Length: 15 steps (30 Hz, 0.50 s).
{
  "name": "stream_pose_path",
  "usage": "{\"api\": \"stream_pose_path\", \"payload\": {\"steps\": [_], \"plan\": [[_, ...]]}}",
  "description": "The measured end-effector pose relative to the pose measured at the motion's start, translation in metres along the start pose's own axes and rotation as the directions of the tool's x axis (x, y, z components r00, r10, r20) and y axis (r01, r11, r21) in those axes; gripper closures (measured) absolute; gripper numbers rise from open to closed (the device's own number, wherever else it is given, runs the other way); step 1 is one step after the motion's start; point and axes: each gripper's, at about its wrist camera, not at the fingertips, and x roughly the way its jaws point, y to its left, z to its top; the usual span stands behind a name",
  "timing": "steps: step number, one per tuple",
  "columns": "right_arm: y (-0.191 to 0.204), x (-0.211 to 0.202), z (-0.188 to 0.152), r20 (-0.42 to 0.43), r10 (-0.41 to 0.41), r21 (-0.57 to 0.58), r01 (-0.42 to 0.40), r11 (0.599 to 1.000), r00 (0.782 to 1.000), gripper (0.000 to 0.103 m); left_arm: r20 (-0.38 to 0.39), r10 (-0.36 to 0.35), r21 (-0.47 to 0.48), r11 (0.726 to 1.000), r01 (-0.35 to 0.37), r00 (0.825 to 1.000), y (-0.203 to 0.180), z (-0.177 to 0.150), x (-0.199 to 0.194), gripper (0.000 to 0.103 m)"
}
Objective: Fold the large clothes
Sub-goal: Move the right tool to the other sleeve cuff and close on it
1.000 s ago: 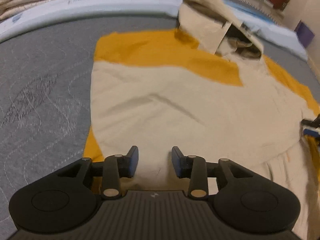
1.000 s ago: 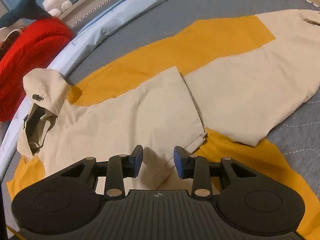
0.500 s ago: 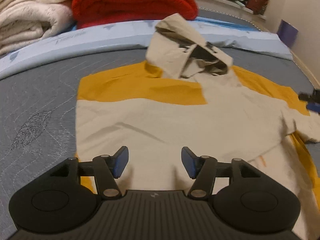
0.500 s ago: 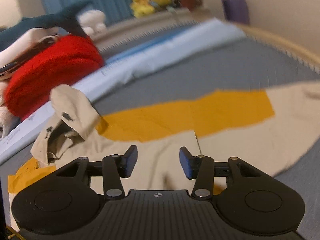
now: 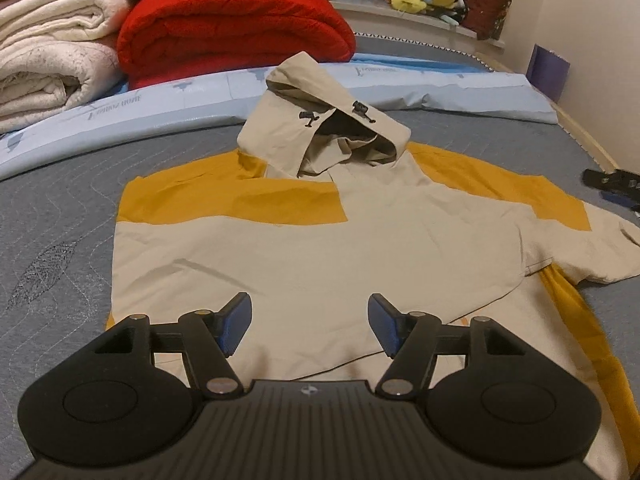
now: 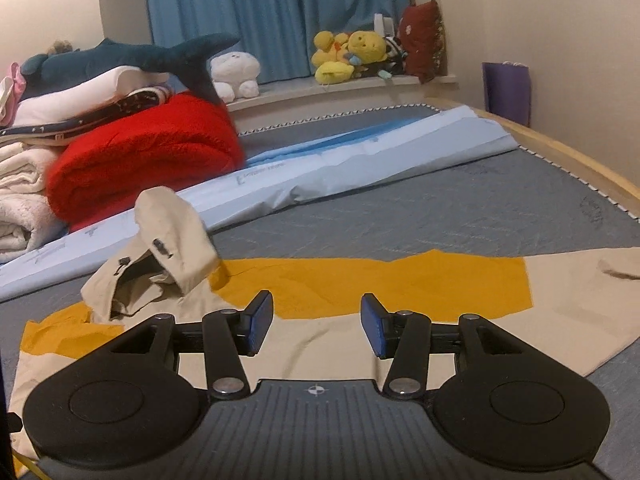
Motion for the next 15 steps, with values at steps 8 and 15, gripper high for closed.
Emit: {"api": "stream_pose_path", "payload": {"steps": [8, 15], "plan": [[-0.080, -0.006, 0.005, 0.024, -0.077, 0.082, 0.074, 0.994, 0.997, 0.053, 0.004, 0.019, 0.030, 0.999, -0.019, 1.000, -0.015, 0.003, 0.009, 0.033], [-0.176, 0.005, -0.009, -0.040, -0.231, 0.226, 0.234, 0.946, 0.972, 0.053, 0.016, -0.020, 0.037, 0.999, 0.019, 1.000, -0.034, 0.006, 0.008, 0.033]]}}
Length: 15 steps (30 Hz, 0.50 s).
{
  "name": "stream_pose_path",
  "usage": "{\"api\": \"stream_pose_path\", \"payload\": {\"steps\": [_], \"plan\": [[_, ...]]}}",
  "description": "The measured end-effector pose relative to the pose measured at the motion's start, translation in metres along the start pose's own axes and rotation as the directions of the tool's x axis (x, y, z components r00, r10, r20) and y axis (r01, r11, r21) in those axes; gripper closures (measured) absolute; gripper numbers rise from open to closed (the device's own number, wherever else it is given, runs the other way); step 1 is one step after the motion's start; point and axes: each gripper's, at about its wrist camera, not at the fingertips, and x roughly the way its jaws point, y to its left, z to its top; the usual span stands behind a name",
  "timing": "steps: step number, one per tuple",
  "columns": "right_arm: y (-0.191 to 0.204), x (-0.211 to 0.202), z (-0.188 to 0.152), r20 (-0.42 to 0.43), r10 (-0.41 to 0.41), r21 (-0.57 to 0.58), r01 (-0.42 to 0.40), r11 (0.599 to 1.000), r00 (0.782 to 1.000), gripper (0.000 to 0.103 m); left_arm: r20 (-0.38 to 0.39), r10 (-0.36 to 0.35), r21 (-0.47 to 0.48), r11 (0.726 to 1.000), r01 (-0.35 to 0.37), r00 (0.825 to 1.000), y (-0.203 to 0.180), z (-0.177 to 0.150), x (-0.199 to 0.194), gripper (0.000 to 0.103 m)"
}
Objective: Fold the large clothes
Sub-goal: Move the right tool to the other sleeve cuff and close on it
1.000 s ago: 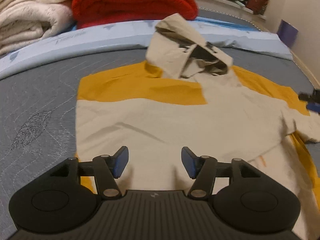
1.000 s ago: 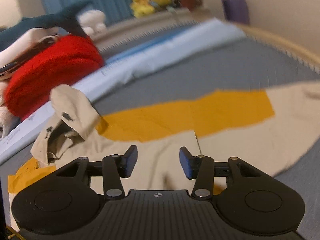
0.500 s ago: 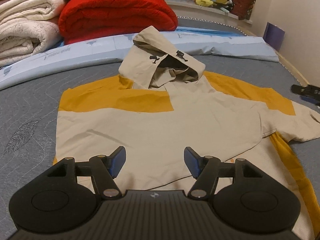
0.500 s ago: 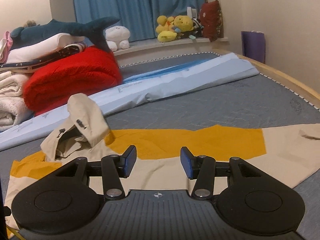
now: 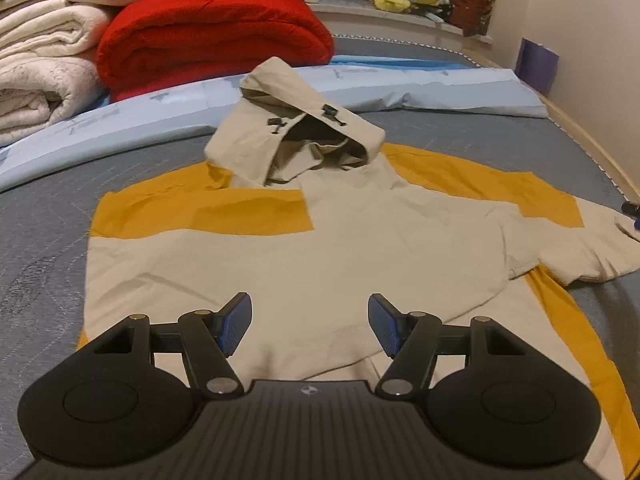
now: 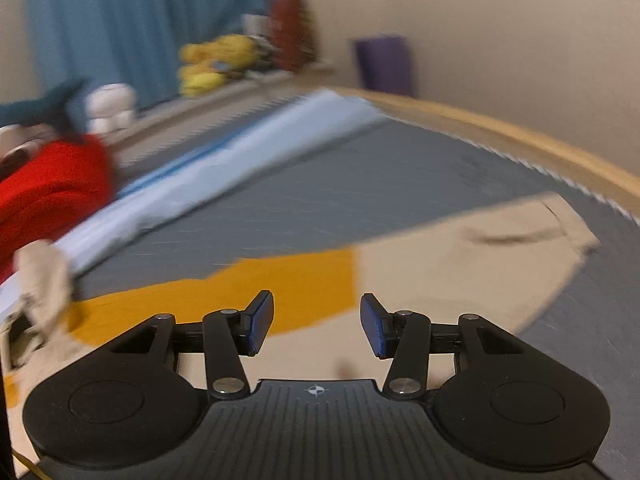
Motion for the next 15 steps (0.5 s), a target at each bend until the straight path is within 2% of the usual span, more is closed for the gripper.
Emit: {"api": "stream_pose_path", "payload": {"steps": [2, 4, 5, 8, 11, 15], "plan": [[-0.026, 0.014, -0.002, -0.034, -0.051, 0.056, 0.053, 0.997, 0.998, 0.051, -0.007, -0.011, 0.017, 1.000, 0.011, 1.000, -0.004, -0.002, 0.001, 0.033], [-0.049, 0.026, -0.007, -0.067, -0.084, 0.100, 0.091, 0.991, 0.994, 0.042, -0.014, -0.016, 0.036, 0.999, 0.016, 1.000, -0.007, -0.004, 0.003, 0.032], [-0.058, 0.032, -0.009, -0.085, -0.099, 0.120, 0.109, 0.987, 0.991, 0.042, -0.018, -0.016, 0.041, 0.999, 0.017, 1.000, -0.007, -0.005, 0.004, 0.032], [-0.091, 0.050, -0.025, -0.182, -0.166, 0.225, 0.205, 0.952, 0.969, 0.042, -0.026, -0.016, 0.044, 0.999, 0.017, 1.000, -0.004, -0.006, 0.006, 0.031], [-0.104, 0.060, -0.032, -0.217, -0.176, 0.267, 0.232, 0.935, 0.960, 0.042, -0.031, -0.011, 0.034, 0.999, 0.012, 0.999, 0.001, -0.006, 0.008, 0.030], [-0.111, 0.067, -0.034, -0.194, -0.155, 0.301, 0.209, 0.931, 0.969, 0.042, -0.036, 0.000, 0.021, 1.000, 0.001, 0.999, 0.007, -0.005, 0.010, 0.030]]}}
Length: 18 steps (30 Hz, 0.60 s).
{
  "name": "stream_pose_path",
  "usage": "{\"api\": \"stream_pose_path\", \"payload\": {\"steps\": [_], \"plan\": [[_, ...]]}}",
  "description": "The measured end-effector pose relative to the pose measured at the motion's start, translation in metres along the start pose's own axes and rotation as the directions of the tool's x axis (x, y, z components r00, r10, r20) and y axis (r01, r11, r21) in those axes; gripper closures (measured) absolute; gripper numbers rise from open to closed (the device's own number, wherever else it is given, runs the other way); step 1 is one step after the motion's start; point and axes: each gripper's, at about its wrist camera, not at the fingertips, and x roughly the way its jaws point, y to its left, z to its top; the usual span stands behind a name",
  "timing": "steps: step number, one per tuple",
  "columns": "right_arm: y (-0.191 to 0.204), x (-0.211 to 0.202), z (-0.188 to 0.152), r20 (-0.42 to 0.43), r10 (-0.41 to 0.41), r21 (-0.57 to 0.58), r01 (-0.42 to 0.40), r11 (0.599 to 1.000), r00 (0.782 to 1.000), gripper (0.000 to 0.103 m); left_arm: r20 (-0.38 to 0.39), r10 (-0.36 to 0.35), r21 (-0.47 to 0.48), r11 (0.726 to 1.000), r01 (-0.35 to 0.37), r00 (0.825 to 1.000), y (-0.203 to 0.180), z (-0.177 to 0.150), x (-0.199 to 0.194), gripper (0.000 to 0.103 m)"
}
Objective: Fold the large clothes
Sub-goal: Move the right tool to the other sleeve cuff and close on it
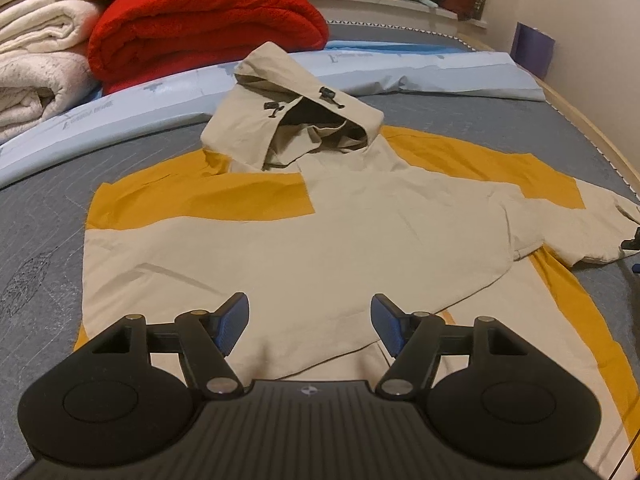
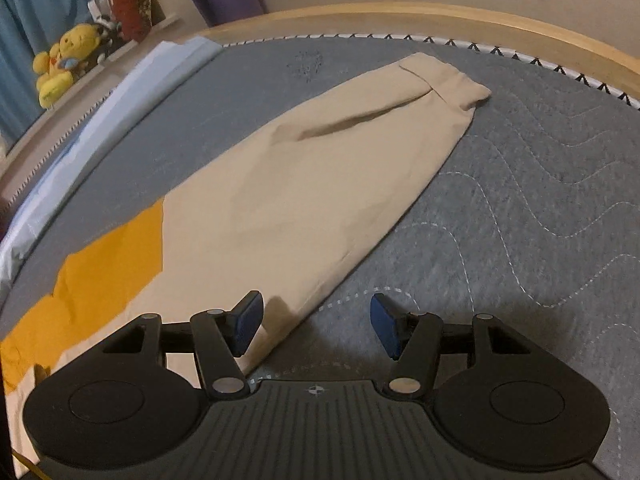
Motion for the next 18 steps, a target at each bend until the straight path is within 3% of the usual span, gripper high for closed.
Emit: {"api": "stream_pose_path", "payload": {"steps": [8, 18], "plan": [[-0.025, 0.008, 0.011, 0.053, 0.096, 0.159, -0.104, 0.982, 0.994, 0.042, -0.010, 0.006, -0.001, 1.000, -0.006, 1.000, 0.008, -0.002, 0.000, 0.030], [-0.062, 0.035, 0.032, 0.180, 0.094, 0.375, -0.156, 0.914, 0.979, 0.044, -0.021, 0.022, -0.003, 1.000, -0.023, 1.000, 0.011, -0.004, 0.007, 0.030]]}}
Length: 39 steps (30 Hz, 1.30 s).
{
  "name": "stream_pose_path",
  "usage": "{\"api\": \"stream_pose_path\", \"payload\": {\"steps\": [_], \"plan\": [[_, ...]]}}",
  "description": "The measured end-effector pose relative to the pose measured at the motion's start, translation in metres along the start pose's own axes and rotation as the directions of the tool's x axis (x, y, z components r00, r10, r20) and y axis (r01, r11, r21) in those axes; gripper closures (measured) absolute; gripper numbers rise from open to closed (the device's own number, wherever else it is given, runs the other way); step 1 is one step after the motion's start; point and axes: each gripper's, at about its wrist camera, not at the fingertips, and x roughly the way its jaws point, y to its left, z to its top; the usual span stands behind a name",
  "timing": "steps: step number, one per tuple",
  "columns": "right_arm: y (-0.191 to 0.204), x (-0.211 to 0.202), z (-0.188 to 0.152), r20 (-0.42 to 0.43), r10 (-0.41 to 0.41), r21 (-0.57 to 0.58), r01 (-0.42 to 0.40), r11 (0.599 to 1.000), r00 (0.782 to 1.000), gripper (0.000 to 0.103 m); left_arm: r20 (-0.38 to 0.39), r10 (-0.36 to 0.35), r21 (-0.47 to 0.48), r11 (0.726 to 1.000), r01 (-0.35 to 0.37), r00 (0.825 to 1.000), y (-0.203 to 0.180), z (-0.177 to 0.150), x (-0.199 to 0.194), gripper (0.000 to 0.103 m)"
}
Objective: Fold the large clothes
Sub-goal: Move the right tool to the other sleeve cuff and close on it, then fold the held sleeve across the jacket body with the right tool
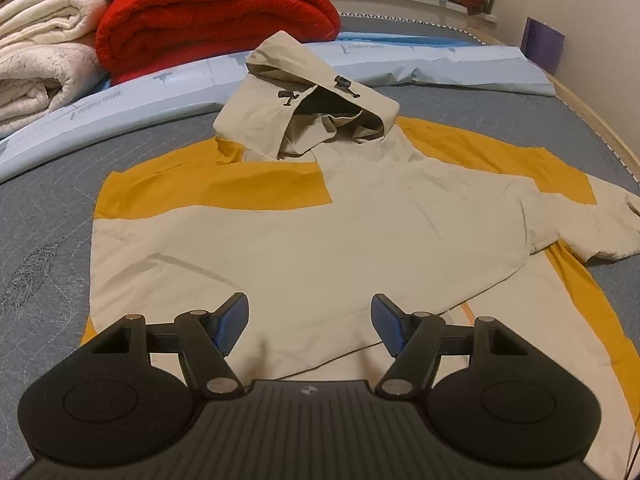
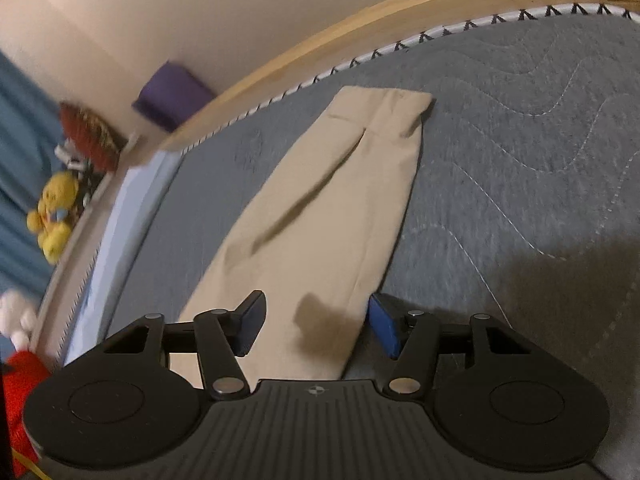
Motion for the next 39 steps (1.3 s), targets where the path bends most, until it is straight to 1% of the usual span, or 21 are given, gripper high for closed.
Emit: {"api": "stream_pose_path", "payload": {"steps": [2, 3, 5, 7, 9, 14, 17, 21, 23, 25, 26, 28, 29, 31, 32, 34, 35, 36, 37, 38, 39], "plan": [[-0.001, 0.005, 0.001, 0.014, 0.001, 0.010, -0.001, 1.000, 1.000, 0.045, -0.003, 0.004, 0.002, 1.000, -0.004, 1.000, 0.001, -0.001, 0.001, 0.030], [0.001, 0.007, 0.001, 0.022, -0.007, 0.011, 0.007, 1.000, 1.000, 0.050, -0.005, 0.007, 0.001, 1.000, -0.007, 1.000, 0.002, -0.001, 0.002, 0.030], [0.003, 0.007, 0.000, 0.036, -0.032, 0.006, 0.032, 0.999, 0.999, 0.065, -0.007, 0.014, -0.005, 1.000, -0.014, 1.000, 0.005, -0.001, 0.003, 0.030], [0.004, 0.006, -0.001, 0.049, -0.047, 0.011, 0.046, 0.999, 0.998, 0.089, -0.006, 0.017, -0.014, 1.000, -0.017, 1.000, 0.008, 0.001, 0.003, 0.030], [0.004, 0.004, -0.001, 0.067, -0.043, 0.021, 0.042, 0.999, 0.997, 0.096, -0.002, 0.018, -0.023, 1.000, -0.018, 1.000, 0.010, 0.002, 0.002, 0.030], [0.012, -0.002, 0.000, 0.093, -0.035, 0.004, 0.035, 0.999, 0.995, 0.096, -0.005, 0.013, -0.032, 0.999, -0.013, 1.000, 0.013, 0.003, 0.000, 0.030], [0.025, -0.005, -0.001, 0.123, -0.033, -0.067, 0.042, 0.997, 0.992, 0.101, -0.006, 0.009, -0.038, 0.999, -0.009, 1.000, 0.015, 0.002, -0.001, 0.030], [0.060, -0.020, -0.004, 0.174, 0.001, -0.163, 0.028, 0.986, 0.985, 0.102, -0.003, 0.009, -0.044, 0.999, -0.009, 1.000, 0.017, 0.002, -0.003, 0.030], [0.084, -0.033, -0.009, 0.194, 0.025, -0.235, 0.022, 0.972, 0.981, 0.102, -0.001, 0.008, -0.048, 0.999, -0.008, 1.000, 0.019, 0.002, -0.004, 0.030], [0.116, -0.049, -0.018, 0.192, 0.079, -0.318, -0.014, 0.948, 0.978, 0.102, 0.002, 0.004, -0.055, 0.998, -0.004, 1.000, 0.021, 0.003, -0.007, 0.030], [0.133, -0.059, -0.024, 0.183, 0.122, -0.364, -0.048, 0.930, 0.976, 0.102, 0.004, 0.002, -0.057, 0.998, -0.002, 1.000, 0.022, 0.003, -0.008, 0.030], [0.173, -0.085, -0.044, 0.151, 0.210, -0.469, -0.117, 0.875, 0.966, 0.102, 0.011, -0.002, -0.059, 0.998, 0.003, 1.000, 0.024, 0.003, -0.012, 0.030], [0.192, -0.099, -0.056, 0.120, 0.261, -0.517, -0.164, 0.840, 0.958, 0.102, 0.015, -0.003, -0.061, 0.998, 0.004, 1.000, 0.026, 0.004, -0.015, 0.030], [0.229, -0.131, -0.089, 0.017, 0.370, -0.594, -0.288, 0.751, 0.929, 0.103, 0.022, -0.006, -0.068, 0.998, 0.007, 1.000, 0.029, 0.004, -0.019, 0.030], [0.246, -0.148, -0.109, -0.054, 0.419, -0.622, -0.358, 0.696, 0.907, 0.102, 0.025, -0.006, -0.072, 0.997, 0.008, 1.000, 0.031, 0.004, -0.022, 0.030], [0.275, -0.183, -0.158, -0.230, 0.481, -0.671, -0.496, 0.552, 0.846, 0.102, 0.032, -0.009, -0.085, 0.996, 0.012, 0.999, 0.035, 0.004, -0.026, 0.030], [0.289, -0.202, -0.188, -0.333, 0.488, -0.685, -0.563, 0.462, 0.807, 0.102, 0.034, -0.011, -0.092, 0.996, 0.015, 0.999, 0.038, 0.004, -0.028, 0.030], [0.297, -0.216, -0.212, -0.418, 0.476, -0.679, -0.614, 0.403, 0.774, 0.100, 0.035, -0.015, -0.097, 0.995, 0.018, 0.999, 0.040, 0.005, -0.030, 0.030], [0.304, -0.229, -0.237, -0.514, 0.441, -0.657, -0.668, 0.349, 0.736, 0.097, 0.037, -0.018, -0.102, 0.995, 0.021, 0.999, 0.043, 0.005, -0.032, 0.030], [0.307, -0.241, -0.260, -0.590, 0.399, -0.633, -0.708, 0.313, 0.703, 0.097, 0.041, -0.019, -0.113, 0.993, 0.024, 0.999, 0.047, 0.006, -0.035, 0.030], [0.307, -0.253, -0.280, -0.641, 0.362, -0.605, -0.736, 0.304, 0.677, 0.097, 0.045, -0.020, -0.124, 0.992, 0.026, 0.999, 0.052, 0.008, -0.037, 0.030]]}}
